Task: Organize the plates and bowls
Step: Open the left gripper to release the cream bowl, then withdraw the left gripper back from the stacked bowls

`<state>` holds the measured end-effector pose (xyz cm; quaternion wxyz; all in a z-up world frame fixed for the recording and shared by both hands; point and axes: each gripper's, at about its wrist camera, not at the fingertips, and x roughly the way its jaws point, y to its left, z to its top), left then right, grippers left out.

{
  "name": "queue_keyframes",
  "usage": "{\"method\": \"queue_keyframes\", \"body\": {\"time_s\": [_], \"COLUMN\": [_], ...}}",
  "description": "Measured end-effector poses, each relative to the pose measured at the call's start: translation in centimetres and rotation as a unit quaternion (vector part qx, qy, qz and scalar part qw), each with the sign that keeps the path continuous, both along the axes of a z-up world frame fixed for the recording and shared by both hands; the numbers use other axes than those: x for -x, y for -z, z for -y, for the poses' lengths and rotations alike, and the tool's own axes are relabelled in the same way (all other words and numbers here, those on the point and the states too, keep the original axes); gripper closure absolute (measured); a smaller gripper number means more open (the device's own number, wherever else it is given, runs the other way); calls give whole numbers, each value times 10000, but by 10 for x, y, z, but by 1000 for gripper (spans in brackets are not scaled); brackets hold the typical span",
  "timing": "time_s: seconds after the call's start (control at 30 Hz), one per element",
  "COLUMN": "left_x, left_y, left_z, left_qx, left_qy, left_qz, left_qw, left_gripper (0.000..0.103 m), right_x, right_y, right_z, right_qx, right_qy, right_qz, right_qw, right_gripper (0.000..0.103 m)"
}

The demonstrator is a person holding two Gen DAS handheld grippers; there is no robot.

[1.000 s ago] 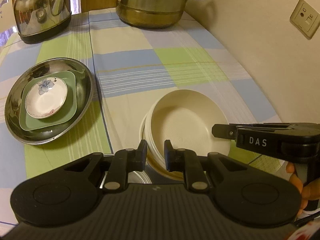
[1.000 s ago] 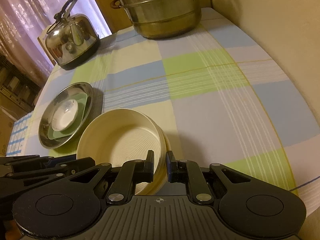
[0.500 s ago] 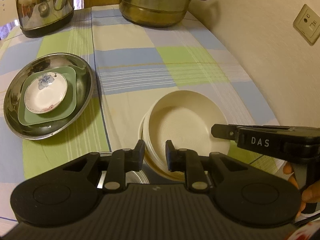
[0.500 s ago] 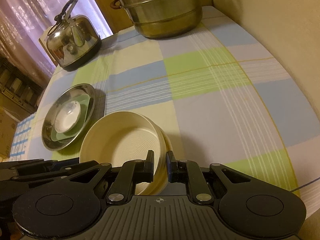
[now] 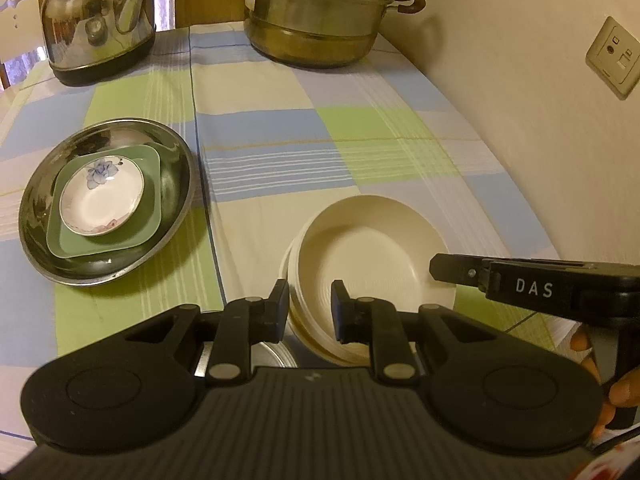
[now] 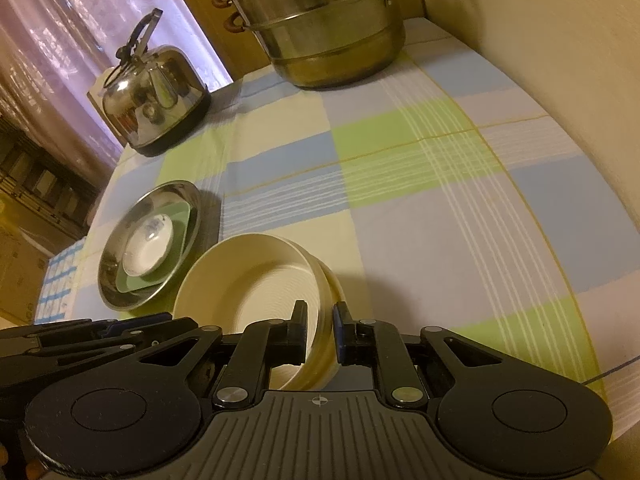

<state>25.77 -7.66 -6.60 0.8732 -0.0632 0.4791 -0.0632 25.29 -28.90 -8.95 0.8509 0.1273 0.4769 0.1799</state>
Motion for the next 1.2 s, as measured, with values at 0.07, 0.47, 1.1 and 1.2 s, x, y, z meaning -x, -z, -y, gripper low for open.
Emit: {"method": "queue_keyframes", "body": {"time_s": [0.07, 0.47, 1.1, 1.2], "left_x": [2, 23, 94, 105], "left_y": [-2, -18, -42, -44], "left_z": [1, 9, 9, 5], "left_qx": [-35, -102, -225, -205], "left_qy": [-29, -285, -906, -958], "left_qz": [20, 210, 469, 466], "left_qw": [10000, 9993, 9945, 9941], "left_gripper": [84, 63, 40, 40], "right_x": [1, 14, 64, 73], "right_y": [0, -13, -28, -28], "right_z": [2, 8, 20, 20], "right_qx": [-19, -11, 151, 155], "right_qy": [-30, -222, -861, -938], "right_qz": [-6, 225, 546, 537], "right_qw": [10000, 9995, 9947, 9940], "right_gripper": [88, 51, 35, 35]}}
